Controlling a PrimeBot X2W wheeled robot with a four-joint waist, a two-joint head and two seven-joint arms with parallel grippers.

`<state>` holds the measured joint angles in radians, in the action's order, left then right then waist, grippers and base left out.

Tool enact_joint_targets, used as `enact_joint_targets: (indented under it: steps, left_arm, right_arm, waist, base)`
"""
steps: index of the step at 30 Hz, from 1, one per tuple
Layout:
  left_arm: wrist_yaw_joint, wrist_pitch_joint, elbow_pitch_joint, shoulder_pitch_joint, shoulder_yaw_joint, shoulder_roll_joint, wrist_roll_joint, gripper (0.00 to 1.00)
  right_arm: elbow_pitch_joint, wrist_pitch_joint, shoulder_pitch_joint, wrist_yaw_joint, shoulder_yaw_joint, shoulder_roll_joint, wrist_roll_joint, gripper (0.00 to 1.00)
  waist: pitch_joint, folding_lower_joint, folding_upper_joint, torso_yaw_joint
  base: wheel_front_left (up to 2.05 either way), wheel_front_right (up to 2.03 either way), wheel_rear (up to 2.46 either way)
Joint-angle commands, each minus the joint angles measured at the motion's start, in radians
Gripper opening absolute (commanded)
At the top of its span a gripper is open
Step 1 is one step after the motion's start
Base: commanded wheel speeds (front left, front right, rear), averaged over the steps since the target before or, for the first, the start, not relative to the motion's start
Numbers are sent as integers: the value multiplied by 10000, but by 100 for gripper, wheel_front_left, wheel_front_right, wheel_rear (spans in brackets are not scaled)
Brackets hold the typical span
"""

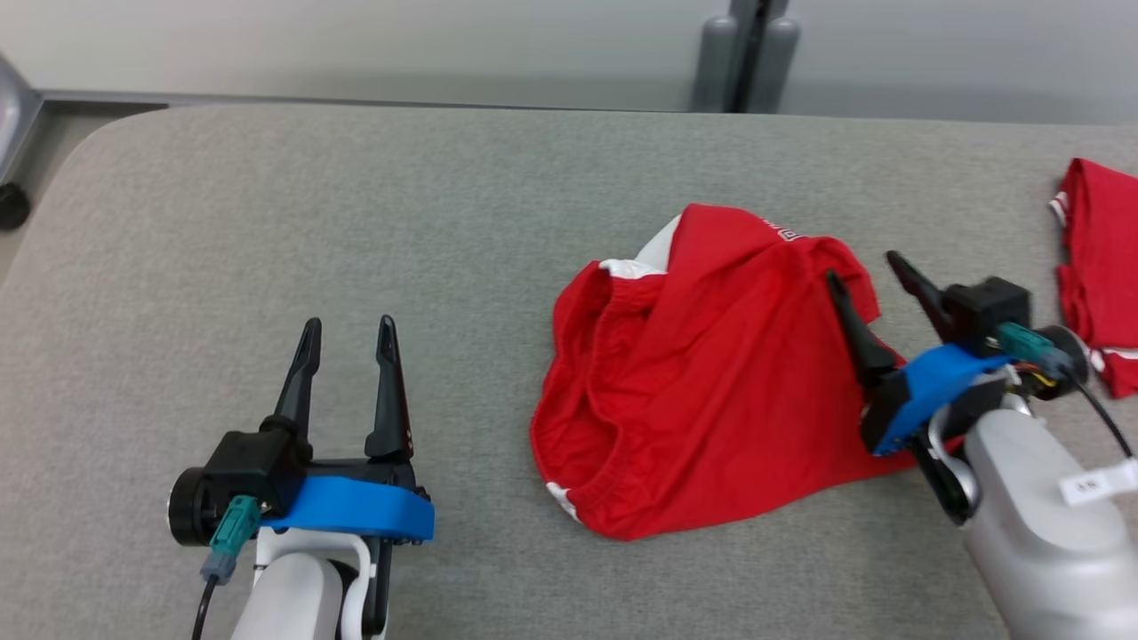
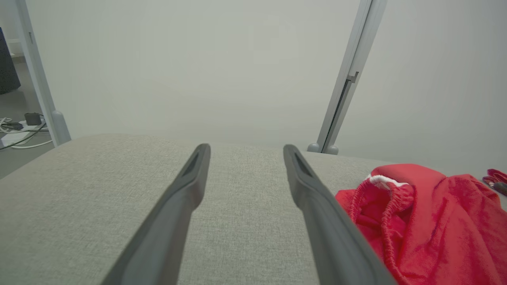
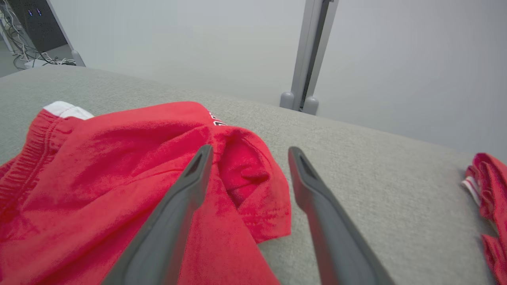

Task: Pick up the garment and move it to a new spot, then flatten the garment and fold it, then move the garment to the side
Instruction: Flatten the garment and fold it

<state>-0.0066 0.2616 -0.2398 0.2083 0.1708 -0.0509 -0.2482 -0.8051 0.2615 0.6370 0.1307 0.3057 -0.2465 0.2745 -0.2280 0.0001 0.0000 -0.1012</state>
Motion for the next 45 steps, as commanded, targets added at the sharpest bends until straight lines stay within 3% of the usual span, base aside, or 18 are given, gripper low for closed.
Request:
enact_joint_targets:
  steps: [1, 7, 13, 21, 27, 33, 45]
  left_arm:
    - [-33, 48, 16, -73, -62, 7, 72, 100]
    - [-217, 48, -92, -438, -422, -7, 364, 100]
    - [-396, 48, -194, -728, -601, -13, 593, 100]
    - [-542, 48, -235, -865, -706, -7, 735, 100]
    - [-708, 48, -238, -905, -523, -3, 934, 100]
    - [-995, 48, -425, -1042, 99, -218, 1183, 100]
    - [-1252, -429, -879, -1309, 2387, -1409, 1241, 100]
  right_arm:
    - [225, 36, -213, 1, -119, -121, 1, 100]
    - [2765, 36, -2096, 1, -1419, -164, -141, 100]
    - [4900, 36, -3904, 1, -2635, 558, -530, 100]
    - [6266, -6, -5601, 1, -3323, 1439, -1228, 100]
    - [6261, -196, -5876, 1, -3564, 1459, -1422, 100]
    - [5430, -277, -5835, 1, -3742, 1112, -1516, 100]
    - [3222, -101, -5205, 1, -3347, 765, -1515, 100]
  waist:
    - [165, -1, 0, 195]
    - [477, -1, 0, 718]
    - [746, -1, 0, 926]
    - [869, -1, 0, 939]
    - [858, -1, 0, 949]
    - [860, -1, 0, 901]
    - [555, -1, 0, 854]
  base:
    - [0, 0, 0]
    - [0, 0, 0]
    - [0, 0, 0]
    - [0, 0, 0]
    - [0, 0, 0]
    - [0, 0, 0]
    - [0, 0, 0]
